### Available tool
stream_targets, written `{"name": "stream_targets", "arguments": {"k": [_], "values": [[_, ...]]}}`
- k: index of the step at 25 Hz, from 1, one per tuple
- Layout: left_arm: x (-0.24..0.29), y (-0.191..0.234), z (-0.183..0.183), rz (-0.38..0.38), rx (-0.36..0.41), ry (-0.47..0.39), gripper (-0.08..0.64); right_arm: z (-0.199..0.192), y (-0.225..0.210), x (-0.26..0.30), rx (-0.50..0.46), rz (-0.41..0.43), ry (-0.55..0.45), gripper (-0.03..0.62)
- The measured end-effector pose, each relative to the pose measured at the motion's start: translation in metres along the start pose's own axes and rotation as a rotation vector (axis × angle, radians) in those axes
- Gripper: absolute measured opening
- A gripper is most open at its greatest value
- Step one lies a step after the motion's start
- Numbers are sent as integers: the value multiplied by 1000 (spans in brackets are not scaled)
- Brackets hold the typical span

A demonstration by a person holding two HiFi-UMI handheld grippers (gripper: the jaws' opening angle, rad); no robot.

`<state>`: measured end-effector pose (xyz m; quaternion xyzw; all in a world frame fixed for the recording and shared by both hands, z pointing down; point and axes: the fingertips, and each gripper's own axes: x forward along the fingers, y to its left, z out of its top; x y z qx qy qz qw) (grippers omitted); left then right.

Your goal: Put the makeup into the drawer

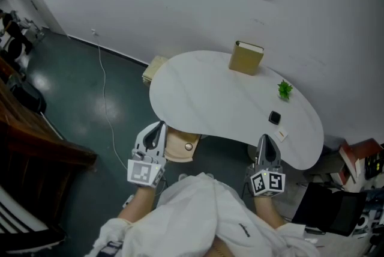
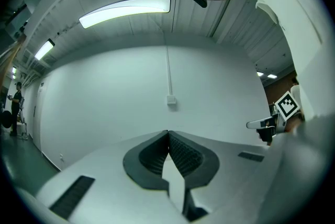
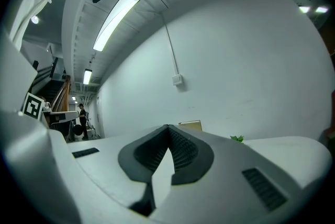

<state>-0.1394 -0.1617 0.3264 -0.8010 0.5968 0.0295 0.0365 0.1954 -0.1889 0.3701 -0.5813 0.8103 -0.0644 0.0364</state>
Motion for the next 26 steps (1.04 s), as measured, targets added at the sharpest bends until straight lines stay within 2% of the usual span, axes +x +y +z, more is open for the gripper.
{"name": "stream_targets", "arguments": {"k": [26], "values": [[2,-14,-16,-41,-17,30,25,-11,5,-2,19,8,36,17]]}}
